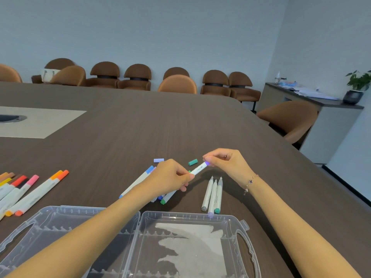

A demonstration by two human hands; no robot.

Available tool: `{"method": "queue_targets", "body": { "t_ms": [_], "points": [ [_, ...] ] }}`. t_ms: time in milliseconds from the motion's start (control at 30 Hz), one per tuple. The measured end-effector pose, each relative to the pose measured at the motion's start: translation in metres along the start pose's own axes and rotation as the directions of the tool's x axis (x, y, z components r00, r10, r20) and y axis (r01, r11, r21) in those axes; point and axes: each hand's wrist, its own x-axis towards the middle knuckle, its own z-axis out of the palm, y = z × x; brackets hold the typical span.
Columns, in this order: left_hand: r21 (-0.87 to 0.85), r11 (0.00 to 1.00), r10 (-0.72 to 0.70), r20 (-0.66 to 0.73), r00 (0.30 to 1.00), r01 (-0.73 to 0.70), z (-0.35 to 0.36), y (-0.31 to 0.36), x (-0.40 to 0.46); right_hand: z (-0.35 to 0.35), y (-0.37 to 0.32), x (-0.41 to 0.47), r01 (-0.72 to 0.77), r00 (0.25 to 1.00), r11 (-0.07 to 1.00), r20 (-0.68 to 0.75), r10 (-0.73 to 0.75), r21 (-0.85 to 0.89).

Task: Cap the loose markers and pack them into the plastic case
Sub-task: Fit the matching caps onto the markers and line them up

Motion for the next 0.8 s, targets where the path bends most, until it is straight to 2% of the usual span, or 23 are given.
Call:
{"method": "queue_targets", "body": {
  "t_ms": [67, 167, 267, 333, 367, 433, 500, 600, 800],
  "points": [
    [0.202, 0.979, -0.017, -0.049, 0.999, 0.027, 0.003, 0.006, 0.003, -0.007, 0.003, 0.004, -0.001, 1.0, 0.996, -0.021, -0.001, -0.09],
    [0.493, 0.868, -0.009, -0.103, 0.995, 0.059, 0.007, 0.008, 0.004, -0.019, 0.017, 0.004, -0.062, 0.983, 0.982, -0.182, 0.029, -0.179],
    [0.626, 0.777, -0.019, -0.094, 0.995, 0.073, 0.013, 0.008, 0.0, -0.027, 0.032, 0.0, -0.126, 0.971, 0.974, -0.225, 0.082, -0.189],
    [0.627, 0.777, 0.003, -0.095, 0.995, 0.058, 0.019, 0.012, -0.003, -0.026, 0.036, -0.001, -0.134, 0.972, 0.973, -0.217, 0.093, -0.186],
    [0.589, 0.807, 0.02, -0.08, 0.997, 0.031, 0.023, 0.015, -0.004, -0.025, 0.037, 0.0, -0.135, 0.971, 0.973, -0.219, 0.093, -0.186],
    [0.481, 0.876, 0.053, -0.012, 0.999, -0.041, 0.032, 0.022, -0.003, -0.021, 0.037, 0.003, -0.123, 0.974, 0.974, -0.209, 0.082, -0.189],
    [0.435, 0.897, 0.058, 0.066, 0.996, -0.081, 0.041, 0.028, 0.0, -0.017, 0.037, 0.005, -0.101, 0.982, 0.973, -0.177, 0.065, -0.207],
    [0.443, 0.895, 0.001, 0.115, 0.993, -0.052, 0.046, 0.031, 0.006, -0.015, 0.037, 0.005, -0.084, 0.987, 0.972, -0.153, 0.05, -0.221],
    [0.502, 0.865, -0.047, 0.051, 0.998, 0.015, 0.034, 0.025, 0.007, -0.014, 0.038, 0.007, -0.09, 0.99, 0.959, -0.129, 0.057, -0.269]
  ]
}}
